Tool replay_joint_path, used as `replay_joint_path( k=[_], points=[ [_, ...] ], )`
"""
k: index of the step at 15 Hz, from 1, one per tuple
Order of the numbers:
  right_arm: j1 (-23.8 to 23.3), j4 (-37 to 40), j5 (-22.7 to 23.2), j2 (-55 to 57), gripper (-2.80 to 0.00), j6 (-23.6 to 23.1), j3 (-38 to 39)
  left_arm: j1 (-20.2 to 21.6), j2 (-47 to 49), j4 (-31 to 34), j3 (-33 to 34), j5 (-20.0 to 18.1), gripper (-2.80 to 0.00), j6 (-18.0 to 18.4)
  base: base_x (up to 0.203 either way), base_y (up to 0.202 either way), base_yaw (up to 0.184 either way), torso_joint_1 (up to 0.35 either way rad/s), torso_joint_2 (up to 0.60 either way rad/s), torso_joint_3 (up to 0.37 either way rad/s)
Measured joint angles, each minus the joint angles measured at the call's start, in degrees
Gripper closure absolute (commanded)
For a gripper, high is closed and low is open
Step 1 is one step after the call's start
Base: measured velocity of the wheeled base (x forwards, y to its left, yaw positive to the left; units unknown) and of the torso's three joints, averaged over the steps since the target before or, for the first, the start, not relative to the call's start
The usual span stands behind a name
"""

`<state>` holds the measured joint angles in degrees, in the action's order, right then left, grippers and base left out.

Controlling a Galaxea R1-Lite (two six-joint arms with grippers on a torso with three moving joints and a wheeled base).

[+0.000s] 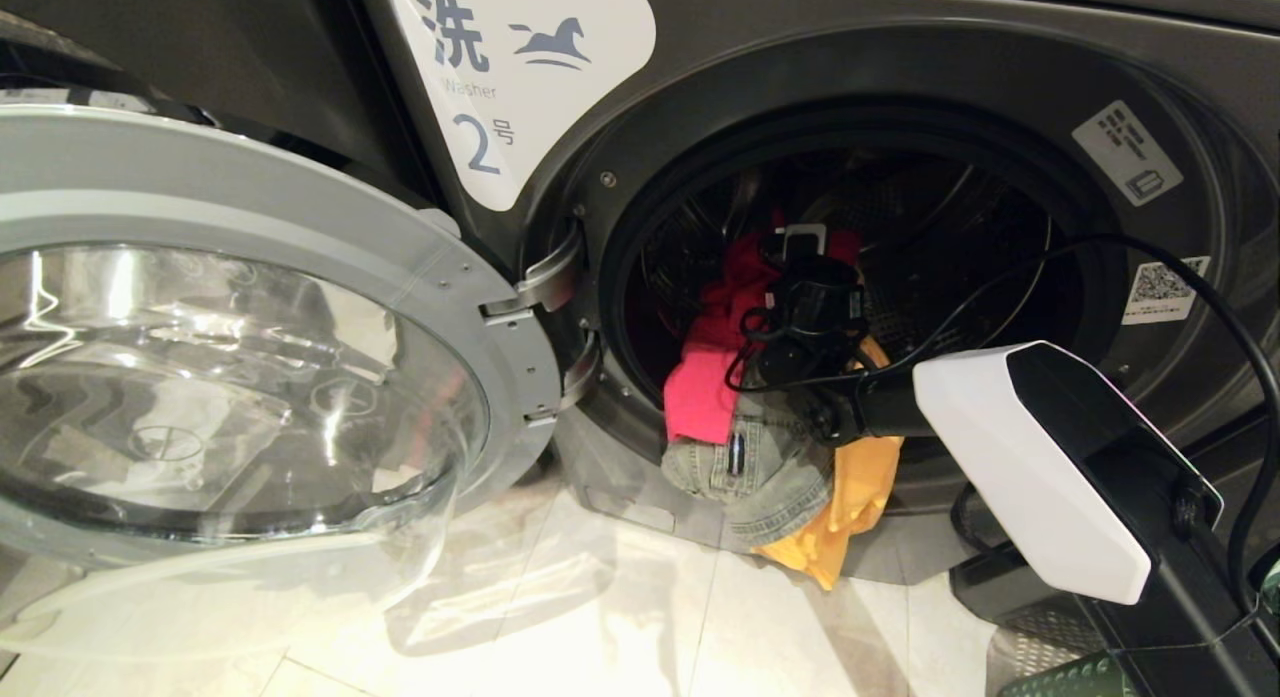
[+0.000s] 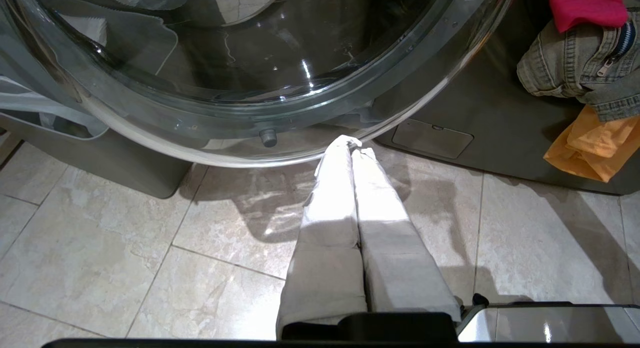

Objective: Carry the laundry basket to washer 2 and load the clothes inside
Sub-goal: Place the clothes into the washing machine

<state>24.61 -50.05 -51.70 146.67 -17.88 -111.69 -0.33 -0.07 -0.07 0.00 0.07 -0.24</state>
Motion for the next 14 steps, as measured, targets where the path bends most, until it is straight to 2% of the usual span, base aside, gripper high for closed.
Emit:
replay_joint_path(
  k=[11, 14],
  points=[
    [1.21, 0.28, 0.55, -3.66, -2.80, 3.69, 6.22, -0.05, 0.00, 0.00, 0.00, 0.00, 0.00, 0.00, 0.000, 0.000, 0.000, 0.000, 0.00, 0.000],
    [2.13, 0.24, 0.63, -7.23, -2.80, 5.44, 12.33, -0.05, 0.00, 0.00, 0.00, 0.00, 0.00, 0.01, 0.000, 0.000, 0.000, 0.000, 0.00, 0.000]
  ],
)
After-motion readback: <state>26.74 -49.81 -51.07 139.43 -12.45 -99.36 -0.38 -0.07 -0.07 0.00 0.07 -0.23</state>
